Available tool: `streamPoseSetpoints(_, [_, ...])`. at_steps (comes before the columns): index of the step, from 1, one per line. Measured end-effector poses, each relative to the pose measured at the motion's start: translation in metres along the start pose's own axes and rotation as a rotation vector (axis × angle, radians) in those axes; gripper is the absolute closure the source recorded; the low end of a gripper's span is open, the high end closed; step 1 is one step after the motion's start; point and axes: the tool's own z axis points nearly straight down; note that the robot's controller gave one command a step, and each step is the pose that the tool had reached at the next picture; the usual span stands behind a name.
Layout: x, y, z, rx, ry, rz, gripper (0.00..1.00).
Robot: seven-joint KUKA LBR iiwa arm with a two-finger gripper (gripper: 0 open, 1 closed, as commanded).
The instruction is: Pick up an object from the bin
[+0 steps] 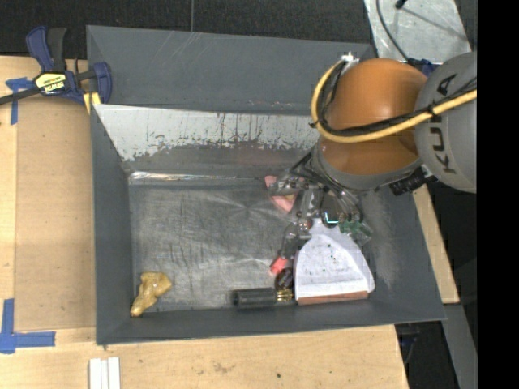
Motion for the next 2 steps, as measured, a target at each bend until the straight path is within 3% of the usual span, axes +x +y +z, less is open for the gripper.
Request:
streamPoseSetpoints(1, [-0.002,0.0,-0.004,0.0,-0.008,0.001,0.0])
streamPoseSetpoints(2, [0.002,0.017,0.028,0.0,-0.011,0.011,0.0])
